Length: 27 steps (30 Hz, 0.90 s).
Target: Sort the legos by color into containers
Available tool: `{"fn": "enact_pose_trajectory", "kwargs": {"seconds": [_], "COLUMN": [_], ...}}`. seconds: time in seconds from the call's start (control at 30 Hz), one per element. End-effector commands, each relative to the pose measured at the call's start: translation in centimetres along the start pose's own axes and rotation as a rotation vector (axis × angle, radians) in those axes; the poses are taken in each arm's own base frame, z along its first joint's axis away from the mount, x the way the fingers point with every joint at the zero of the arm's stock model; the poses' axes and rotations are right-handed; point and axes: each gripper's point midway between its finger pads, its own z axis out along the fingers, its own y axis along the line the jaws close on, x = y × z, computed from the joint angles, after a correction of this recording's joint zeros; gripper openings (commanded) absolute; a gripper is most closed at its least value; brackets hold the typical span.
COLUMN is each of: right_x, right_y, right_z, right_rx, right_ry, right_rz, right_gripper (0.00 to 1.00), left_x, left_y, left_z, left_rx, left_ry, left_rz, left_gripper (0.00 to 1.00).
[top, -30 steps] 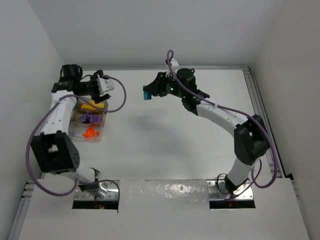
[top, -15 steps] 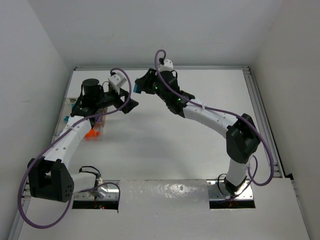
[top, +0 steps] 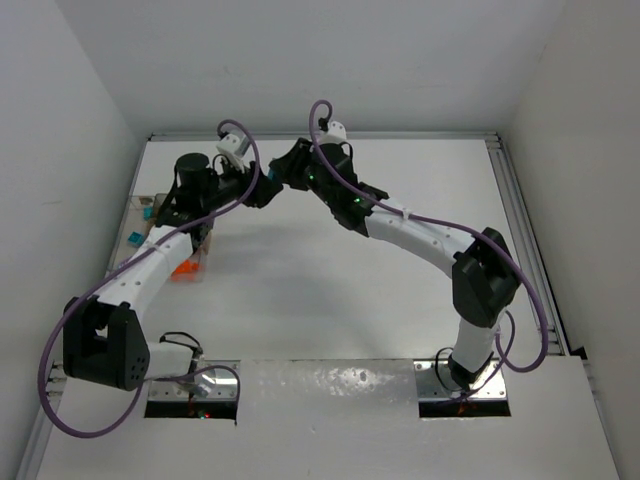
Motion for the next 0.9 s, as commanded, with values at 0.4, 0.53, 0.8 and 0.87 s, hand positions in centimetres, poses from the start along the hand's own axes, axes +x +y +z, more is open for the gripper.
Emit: {"fn": "enact_pose_trajectory", "kwargs": {"seconds": [0.4,0.53,0.8,0.87], "right_x": [-0.5,-1.6,-5.7,-5.6], "right_y": [1.7,-1.3,-6.0,-6.5], "right_z": [-0.3,-0.5,-1.8,-2.3], "right_rx": [-0.06,-0.018,0.066,0.074], "right_ry": [-0.002,0.006,-0.044,-0.037], "right_rz": [-0.023,-0.002,-0.064,-0.123], "right_gripper": [0.33,0.68,0.99,0.99], "left_x": [-0.3,0.1,2.0,2.7], "left_y": [2.1,6.7,20.3,23.3], "left_z": [0.0,-2.4,-14.1,-18.1], "left_rx": [-0.124,-0.335,-0.825,-0.926], "left_ry": [0.028,0.115,0.345,0.414], "left_rz": [0.083,0.166,0.137,0.145], "left_gripper": [0.0,0.0,0.0,0.0]}}
